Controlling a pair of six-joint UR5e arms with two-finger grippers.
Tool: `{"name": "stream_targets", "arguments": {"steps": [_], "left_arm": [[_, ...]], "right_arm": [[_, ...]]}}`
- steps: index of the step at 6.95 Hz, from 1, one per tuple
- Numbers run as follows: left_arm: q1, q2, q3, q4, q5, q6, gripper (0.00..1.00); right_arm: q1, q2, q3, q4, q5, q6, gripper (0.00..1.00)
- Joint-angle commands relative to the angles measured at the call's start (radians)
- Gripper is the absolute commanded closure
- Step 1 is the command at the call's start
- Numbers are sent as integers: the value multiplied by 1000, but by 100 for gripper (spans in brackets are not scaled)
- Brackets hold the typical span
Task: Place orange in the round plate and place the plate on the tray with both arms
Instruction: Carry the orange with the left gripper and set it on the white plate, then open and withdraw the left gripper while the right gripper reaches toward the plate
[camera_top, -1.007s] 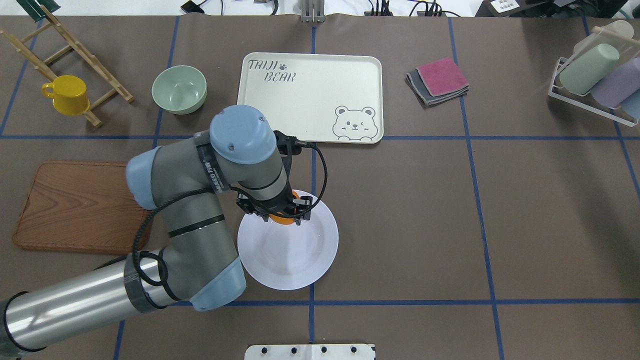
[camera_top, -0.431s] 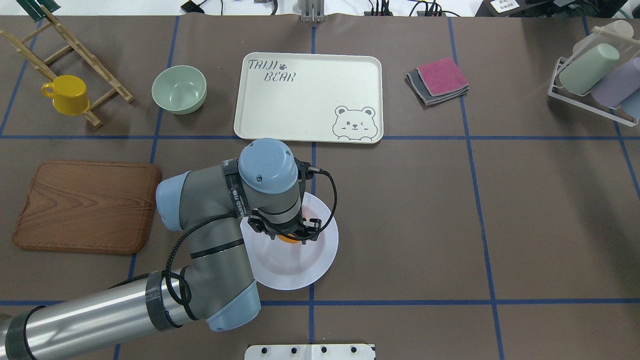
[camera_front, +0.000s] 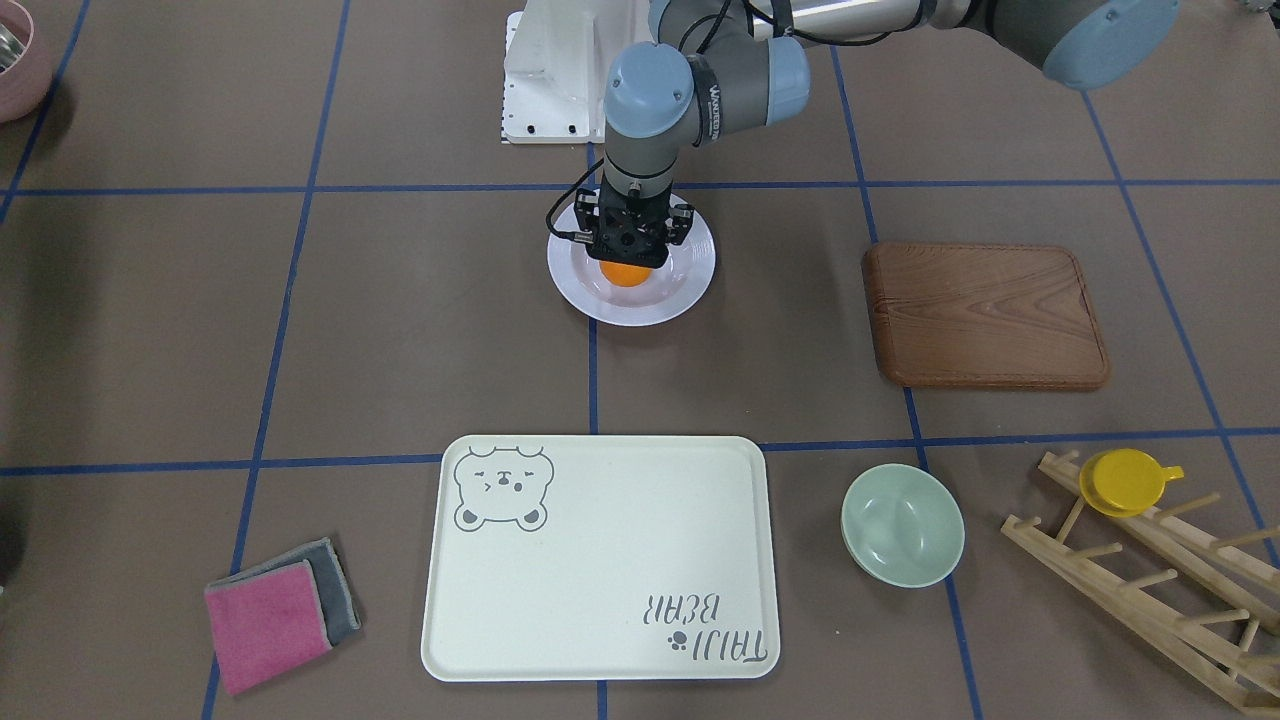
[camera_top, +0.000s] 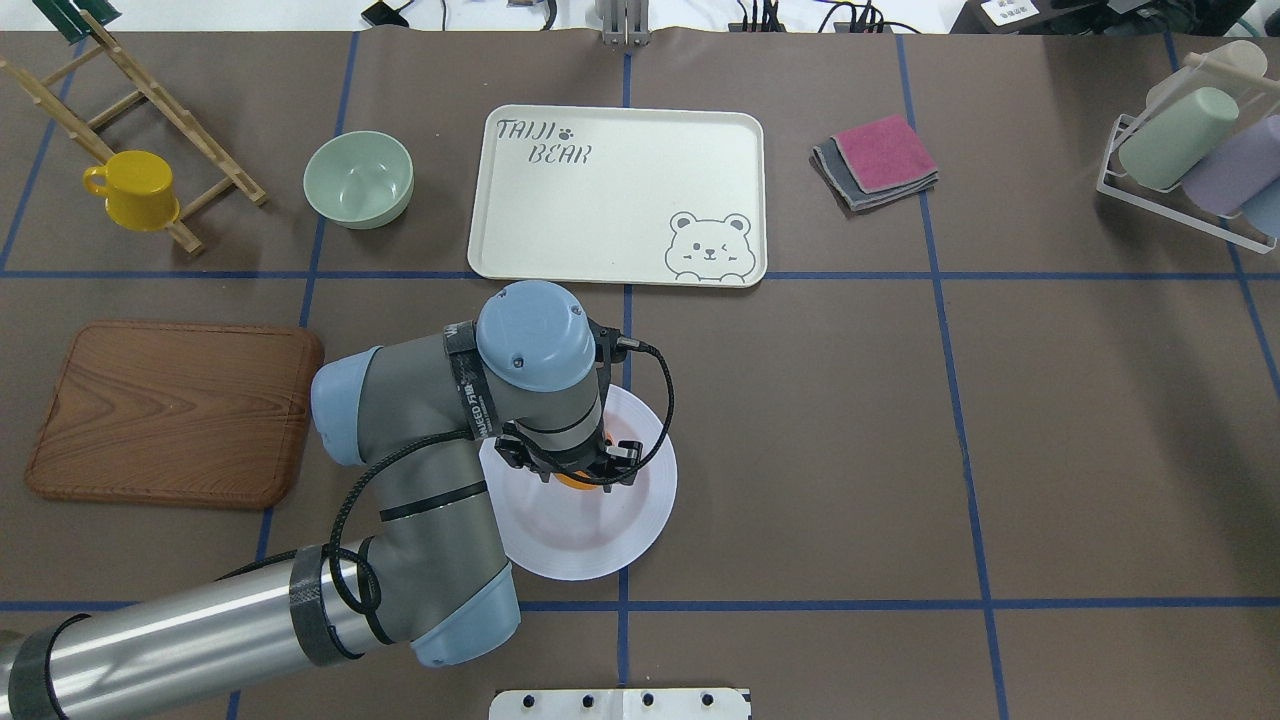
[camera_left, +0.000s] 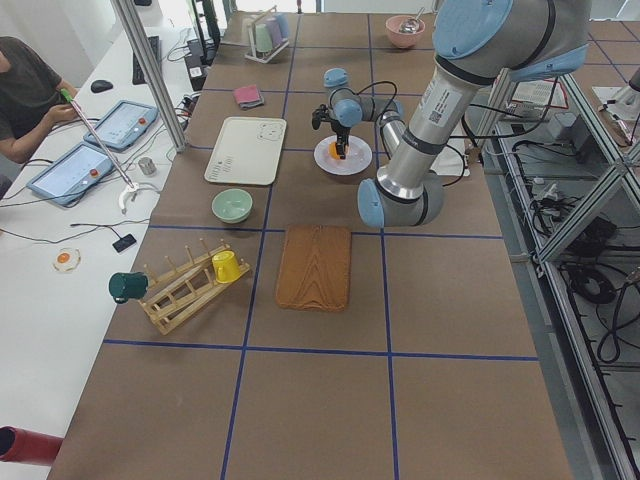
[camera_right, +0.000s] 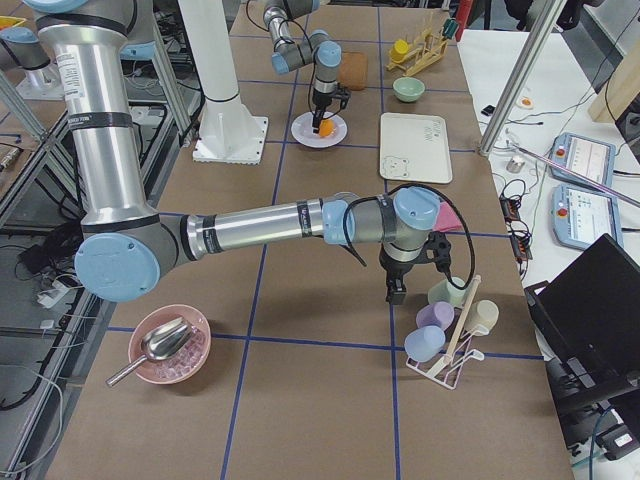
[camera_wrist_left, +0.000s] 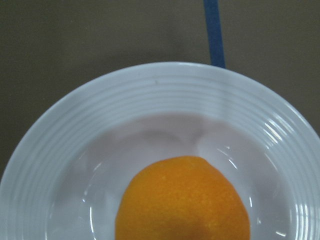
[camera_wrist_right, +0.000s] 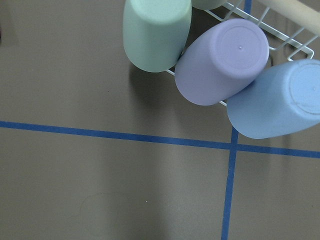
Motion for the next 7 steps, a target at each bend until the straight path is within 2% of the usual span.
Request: {"name": "stream_targets", "arguments": {"steps": [1,2,3,5,6,7], "left_arm": [[-25,24,-104,6,3,-3,2],[-50,84,-208,8,4,-3,2],[-91,152,-308,8,3,-2,2],[-140,170,-330,6,3,7,2],[-174,173,-330,3,3,11,2],[-204,200,-332,2,3,36,1]], "right_arm": [[-42,-8,-7,103,23,21,0],[-76,-16,-72,276,78,129,0],[-141,-16,-100,431,86,297,0],[-262,-16,-94,678,107,601,0],[-365,-11,-78,854,100,842,0],[-460,2,-74,1041,47,1091,0]]}}
